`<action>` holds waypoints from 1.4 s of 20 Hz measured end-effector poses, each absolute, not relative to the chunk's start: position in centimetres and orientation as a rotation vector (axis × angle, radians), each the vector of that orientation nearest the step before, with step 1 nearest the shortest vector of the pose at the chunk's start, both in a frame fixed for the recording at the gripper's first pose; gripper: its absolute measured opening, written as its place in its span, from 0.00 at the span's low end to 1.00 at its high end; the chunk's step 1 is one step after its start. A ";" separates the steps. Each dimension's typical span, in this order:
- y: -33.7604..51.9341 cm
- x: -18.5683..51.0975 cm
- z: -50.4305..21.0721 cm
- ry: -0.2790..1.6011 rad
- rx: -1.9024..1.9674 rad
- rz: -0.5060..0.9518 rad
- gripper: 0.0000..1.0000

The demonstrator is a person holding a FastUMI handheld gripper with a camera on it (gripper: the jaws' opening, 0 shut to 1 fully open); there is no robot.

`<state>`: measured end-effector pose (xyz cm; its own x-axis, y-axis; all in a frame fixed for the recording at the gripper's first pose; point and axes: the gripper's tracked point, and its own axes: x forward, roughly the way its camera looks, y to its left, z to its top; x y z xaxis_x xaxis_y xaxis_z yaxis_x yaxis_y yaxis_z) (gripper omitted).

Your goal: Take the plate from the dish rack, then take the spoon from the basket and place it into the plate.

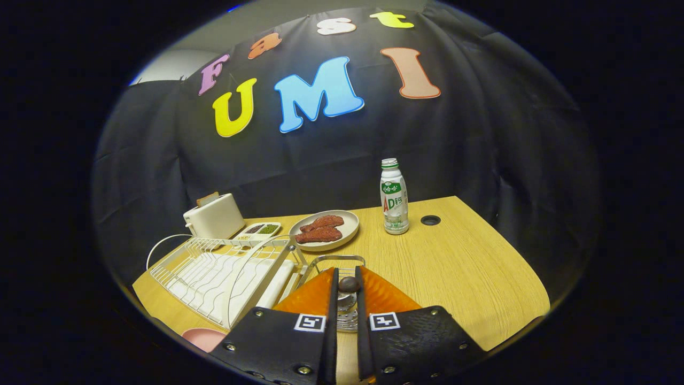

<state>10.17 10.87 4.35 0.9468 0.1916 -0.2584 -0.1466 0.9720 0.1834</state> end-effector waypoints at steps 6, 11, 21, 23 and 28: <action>10.9 10.1 4.9 0.315 0.155 0.152 0.06; 11.1 9.9 6.7 0.306 0.141 0.152 0.06; 9.7 7.1 13.7 0.211 0.108 0.086 0.06; 9.4 6.2 15.5 0.178 0.096 0.073 0.06; 9.8 3.9 19.0 0.126 0.080 0.077 0.06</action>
